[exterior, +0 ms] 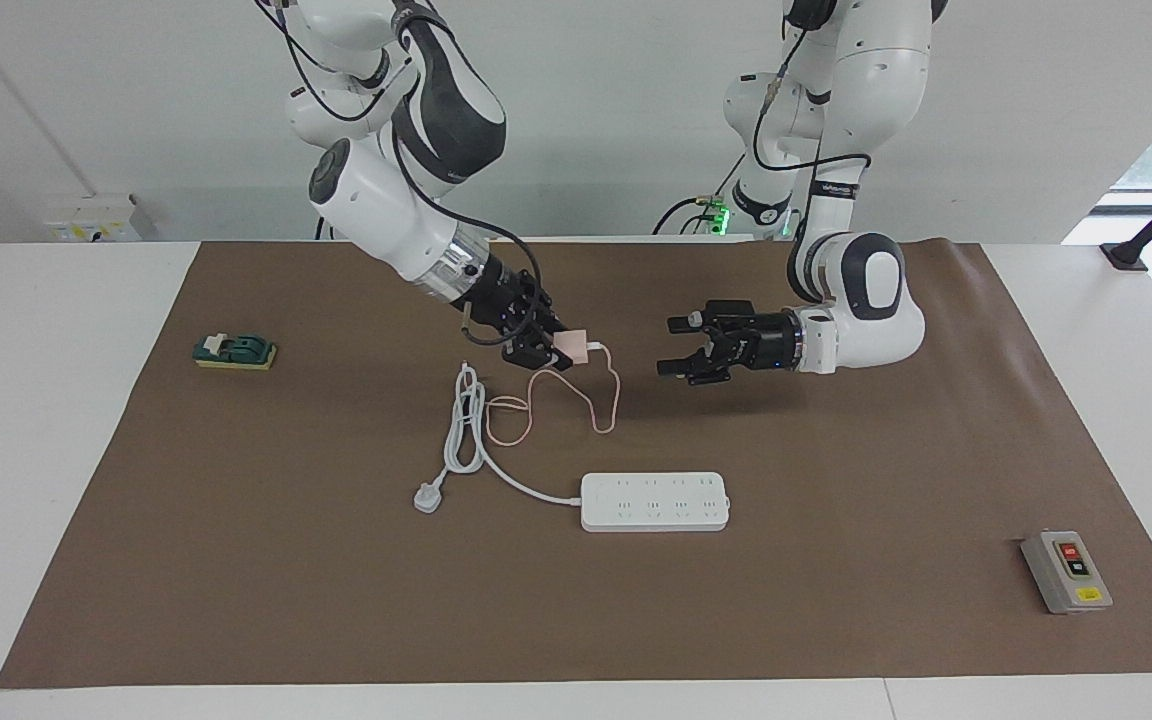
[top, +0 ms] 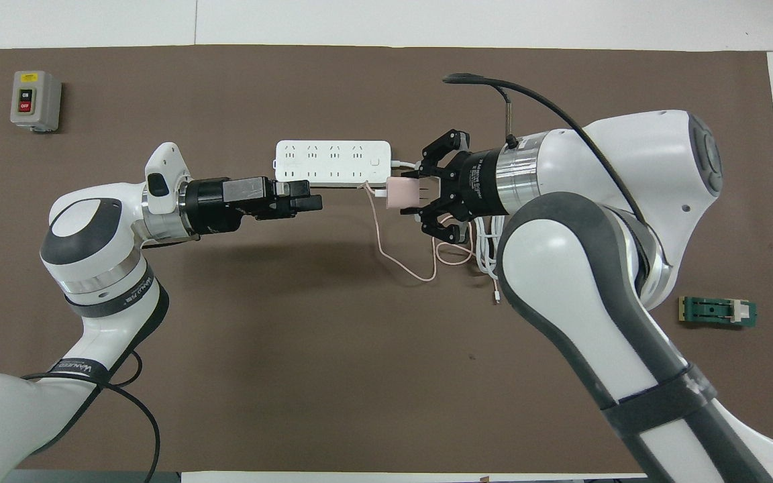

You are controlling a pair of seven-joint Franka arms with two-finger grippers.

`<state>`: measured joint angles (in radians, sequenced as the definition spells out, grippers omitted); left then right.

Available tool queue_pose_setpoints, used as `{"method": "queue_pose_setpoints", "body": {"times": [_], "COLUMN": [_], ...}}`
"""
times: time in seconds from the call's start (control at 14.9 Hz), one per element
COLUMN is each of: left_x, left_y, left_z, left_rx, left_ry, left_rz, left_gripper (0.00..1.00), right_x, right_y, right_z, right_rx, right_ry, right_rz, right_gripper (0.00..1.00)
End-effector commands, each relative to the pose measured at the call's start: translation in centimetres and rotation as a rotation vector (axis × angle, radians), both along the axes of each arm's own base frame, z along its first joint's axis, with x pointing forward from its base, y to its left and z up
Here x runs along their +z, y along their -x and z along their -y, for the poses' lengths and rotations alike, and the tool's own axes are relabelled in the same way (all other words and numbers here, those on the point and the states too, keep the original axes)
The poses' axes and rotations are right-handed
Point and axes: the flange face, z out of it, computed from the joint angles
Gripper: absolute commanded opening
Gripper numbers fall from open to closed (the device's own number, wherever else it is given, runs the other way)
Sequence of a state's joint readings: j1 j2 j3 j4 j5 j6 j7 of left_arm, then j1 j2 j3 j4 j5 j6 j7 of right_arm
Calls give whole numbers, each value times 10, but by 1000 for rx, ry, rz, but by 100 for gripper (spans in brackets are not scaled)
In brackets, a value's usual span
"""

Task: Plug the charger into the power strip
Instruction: 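Lift the pink charger with the right gripper toward the left gripper, then pass the pink charger from the right gripper into the left gripper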

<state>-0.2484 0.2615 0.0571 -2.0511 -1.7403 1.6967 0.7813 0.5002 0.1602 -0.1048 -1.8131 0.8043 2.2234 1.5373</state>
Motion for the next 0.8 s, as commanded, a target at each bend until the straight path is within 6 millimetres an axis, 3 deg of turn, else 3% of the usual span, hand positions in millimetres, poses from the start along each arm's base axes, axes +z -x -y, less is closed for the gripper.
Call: {"method": "queue_pose_setpoints", "body": {"times": [0.0, 0.33, 0.74], "left_x": [-7, -8, -14], "left_y": [1, -1, 4], "left_z": [9, 7, 11], "left_rx": [24, 36, 32], "left_ry": [-15, -28, -47], "left_rz": [15, 23, 57], "left_gripper": [100, 100, 100], "right_x": [0, -18, -33], "right_y": [0, 20, 13], "right_z": [-17, -59, -69], "right_rx": [-27, 48, 91], "right_ry": [-22, -13, 21], "right_rz": [-2, -28, -30], "right_gripper": [0, 0, 0]}}
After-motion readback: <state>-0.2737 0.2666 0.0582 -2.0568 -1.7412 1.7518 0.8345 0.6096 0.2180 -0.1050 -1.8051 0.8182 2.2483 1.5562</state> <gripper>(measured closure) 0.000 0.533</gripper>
